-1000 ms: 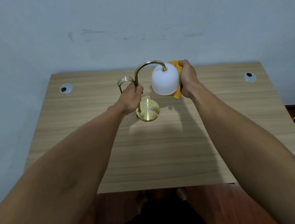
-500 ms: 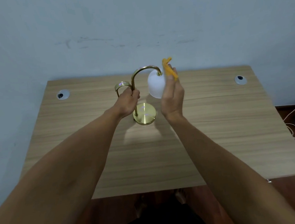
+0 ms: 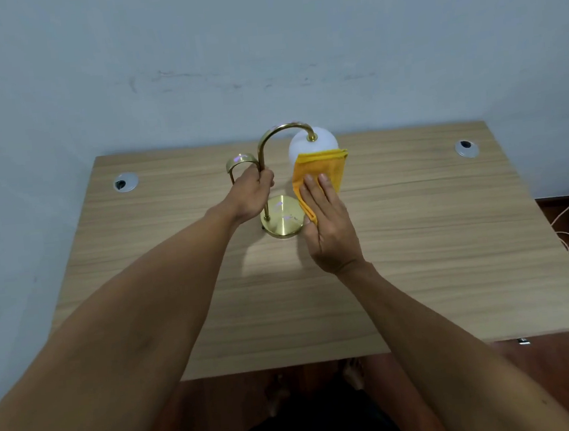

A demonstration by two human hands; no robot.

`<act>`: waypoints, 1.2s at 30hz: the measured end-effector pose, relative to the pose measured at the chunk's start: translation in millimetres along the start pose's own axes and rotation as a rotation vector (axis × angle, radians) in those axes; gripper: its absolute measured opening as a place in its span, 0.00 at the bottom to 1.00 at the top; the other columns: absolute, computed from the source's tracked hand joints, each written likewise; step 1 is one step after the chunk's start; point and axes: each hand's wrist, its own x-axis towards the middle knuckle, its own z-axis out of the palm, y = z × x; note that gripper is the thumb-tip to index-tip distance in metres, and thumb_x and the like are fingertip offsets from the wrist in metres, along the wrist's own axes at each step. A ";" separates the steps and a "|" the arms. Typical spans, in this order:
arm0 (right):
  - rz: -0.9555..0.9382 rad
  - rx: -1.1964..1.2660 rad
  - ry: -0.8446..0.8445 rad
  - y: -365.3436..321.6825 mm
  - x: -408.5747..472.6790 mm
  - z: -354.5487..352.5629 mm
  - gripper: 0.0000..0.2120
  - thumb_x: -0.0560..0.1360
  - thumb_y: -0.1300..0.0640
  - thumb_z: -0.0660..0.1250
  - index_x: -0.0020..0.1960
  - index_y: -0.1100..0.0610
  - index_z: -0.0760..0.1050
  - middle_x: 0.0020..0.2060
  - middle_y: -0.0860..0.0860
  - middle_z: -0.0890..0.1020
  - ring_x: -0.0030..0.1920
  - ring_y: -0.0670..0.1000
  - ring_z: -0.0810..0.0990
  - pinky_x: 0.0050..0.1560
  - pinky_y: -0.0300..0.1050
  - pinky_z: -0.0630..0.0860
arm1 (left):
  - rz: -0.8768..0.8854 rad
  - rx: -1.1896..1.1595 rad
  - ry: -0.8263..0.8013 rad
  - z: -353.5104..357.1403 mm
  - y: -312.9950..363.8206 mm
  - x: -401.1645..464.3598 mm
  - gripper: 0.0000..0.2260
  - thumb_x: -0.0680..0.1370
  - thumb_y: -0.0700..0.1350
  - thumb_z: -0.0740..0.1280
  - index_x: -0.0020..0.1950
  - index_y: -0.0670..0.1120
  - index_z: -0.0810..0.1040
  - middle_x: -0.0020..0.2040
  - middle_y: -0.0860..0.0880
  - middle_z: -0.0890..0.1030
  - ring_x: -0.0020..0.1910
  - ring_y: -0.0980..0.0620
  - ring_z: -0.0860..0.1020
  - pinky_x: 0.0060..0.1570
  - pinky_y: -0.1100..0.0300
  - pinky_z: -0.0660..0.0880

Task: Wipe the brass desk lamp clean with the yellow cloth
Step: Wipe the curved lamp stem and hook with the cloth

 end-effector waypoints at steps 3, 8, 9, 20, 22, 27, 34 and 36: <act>0.260 0.155 -0.008 -1.2 -14.9 -5.6 0.22 0.81 0.59 0.53 0.69 0.66 0.76 0.68 0.62 0.78 0.72 0.60 0.72 0.76 0.54 0.67 | -0.003 -0.012 -0.024 -1.3 1.2 -2.3 0.15 0.84 0.48 0.54 0.55 0.40 0.75 0.58 0.40 0.81 0.61 0.44 0.79 0.64 0.45 0.74; 1.368 0.526 0.353 5.5 9.1 -43.1 0.18 0.83 0.54 0.55 0.39 0.59 0.76 0.41 0.57 0.82 0.47 0.58 0.79 0.50 0.54 0.75 | -0.001 -0.027 -0.055 -3.6 5.7 -7.5 0.13 0.85 0.51 0.54 0.50 0.44 0.70 0.45 0.44 0.74 0.43 0.49 0.72 0.48 0.48 0.73; 1.436 0.645 0.438 6.3 21.2 -54.4 0.17 0.81 0.54 0.56 0.37 0.57 0.74 0.37 0.54 0.79 0.44 0.56 0.77 0.45 0.51 0.74 | -0.008 -0.040 -0.052 -3.1 5.9 -8.7 0.13 0.85 0.52 0.54 0.47 0.46 0.69 0.41 0.47 0.72 0.38 0.51 0.70 0.44 0.50 0.69; 0.887 0.775 0.303 -62.3 135.4 -72.1 0.15 0.79 0.46 0.54 0.50 0.47 0.79 0.48 0.46 0.80 0.50 0.49 0.77 0.62 0.53 0.76 | 0.006 -0.007 0.188 9.4 0.9 -22.6 0.12 0.85 0.52 0.58 0.54 0.44 0.74 0.41 0.49 0.77 0.45 0.46 0.75 0.46 0.57 0.66; 0.862 0.827 0.216 -72.3 138.1 -57.3 0.21 0.80 0.48 0.54 0.61 0.51 0.82 0.60 0.47 0.83 0.62 0.46 0.78 0.71 0.50 0.71 | 0.002 0.014 0.182 7.9 0.7 -21.9 0.12 0.86 0.52 0.58 0.54 0.44 0.73 0.43 0.45 0.78 0.46 0.43 0.76 0.45 0.57 0.66; 0.757 0.636 0.119 -84.1 136.4 -36.3 0.21 0.81 0.49 0.56 0.70 0.55 0.75 0.73 0.50 0.73 0.76 0.49 0.64 0.78 0.53 0.59 | -0.002 0.099 0.121 1.0 3.1 -19.7 0.12 0.86 0.52 0.57 0.53 0.43 0.71 0.47 0.41 0.79 0.48 0.42 0.76 0.46 0.56 0.65; 0.331 0.009 -0.107 -75.9 124.9 -24.7 0.21 0.82 0.51 0.55 0.72 0.51 0.74 0.76 0.51 0.68 0.80 0.55 0.56 0.75 0.55 0.53 | 0.059 0.096 0.019 -2.3 5.7 -16.9 0.17 0.86 0.40 0.56 0.74 0.38 0.71 0.71 0.39 0.75 0.68 0.44 0.76 0.40 0.82 0.66; 0.207 -0.206 -0.147 -73.0 125.3 -19.2 0.20 0.80 0.51 0.56 0.69 0.52 0.76 0.73 0.52 0.73 0.78 0.57 0.61 0.73 0.56 0.56 | 0.095 0.134 0.009 -3.7 7.7 -19.8 0.18 0.85 0.34 0.56 0.75 0.34 0.67 0.72 0.40 0.73 0.63 0.47 0.77 0.39 0.85 0.64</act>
